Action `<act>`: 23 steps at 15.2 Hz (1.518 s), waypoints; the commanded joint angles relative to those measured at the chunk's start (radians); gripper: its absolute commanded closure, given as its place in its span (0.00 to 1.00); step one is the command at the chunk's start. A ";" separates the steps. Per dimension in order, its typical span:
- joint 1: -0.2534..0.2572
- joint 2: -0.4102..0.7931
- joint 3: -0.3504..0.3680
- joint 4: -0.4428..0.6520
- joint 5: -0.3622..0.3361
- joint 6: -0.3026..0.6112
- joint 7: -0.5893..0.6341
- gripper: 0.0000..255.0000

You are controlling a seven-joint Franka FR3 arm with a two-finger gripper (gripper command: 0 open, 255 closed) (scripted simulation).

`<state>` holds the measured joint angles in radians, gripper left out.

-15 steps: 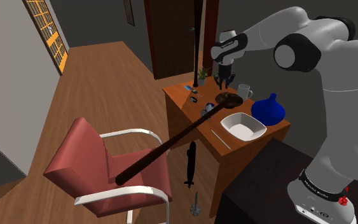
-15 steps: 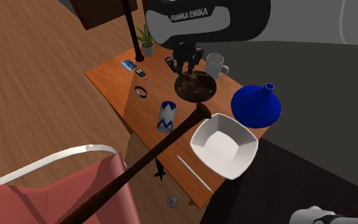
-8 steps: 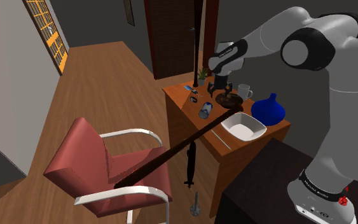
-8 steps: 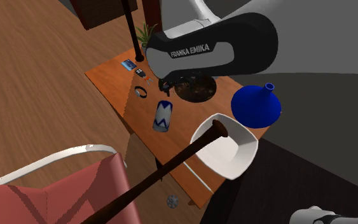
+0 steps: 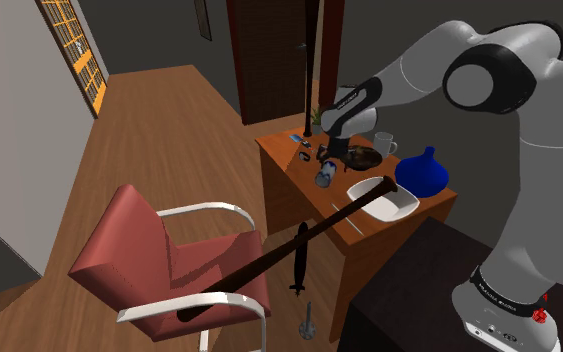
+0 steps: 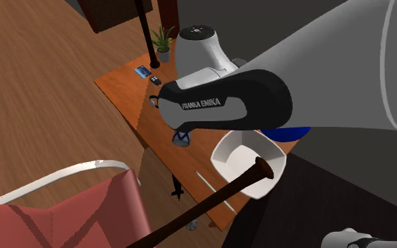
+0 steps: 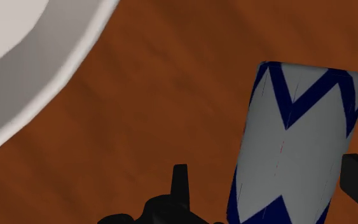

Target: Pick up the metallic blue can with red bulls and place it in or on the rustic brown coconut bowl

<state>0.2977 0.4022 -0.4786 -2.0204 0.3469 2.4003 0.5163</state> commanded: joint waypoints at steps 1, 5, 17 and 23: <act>-0.002 0.019 0.010 -0.004 0.018 0.024 -0.001 0.00; -0.016 0.062 0.031 -0.001 0.049 0.059 -0.021 0.00; -0.018 0.068 0.034 -0.001 0.053 0.064 -0.024 1.00; -0.018 0.068 0.034 -0.001 0.053 0.064 -0.024 1.00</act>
<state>0.2795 0.4703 -0.4446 -2.0210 0.4002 2.4646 0.4921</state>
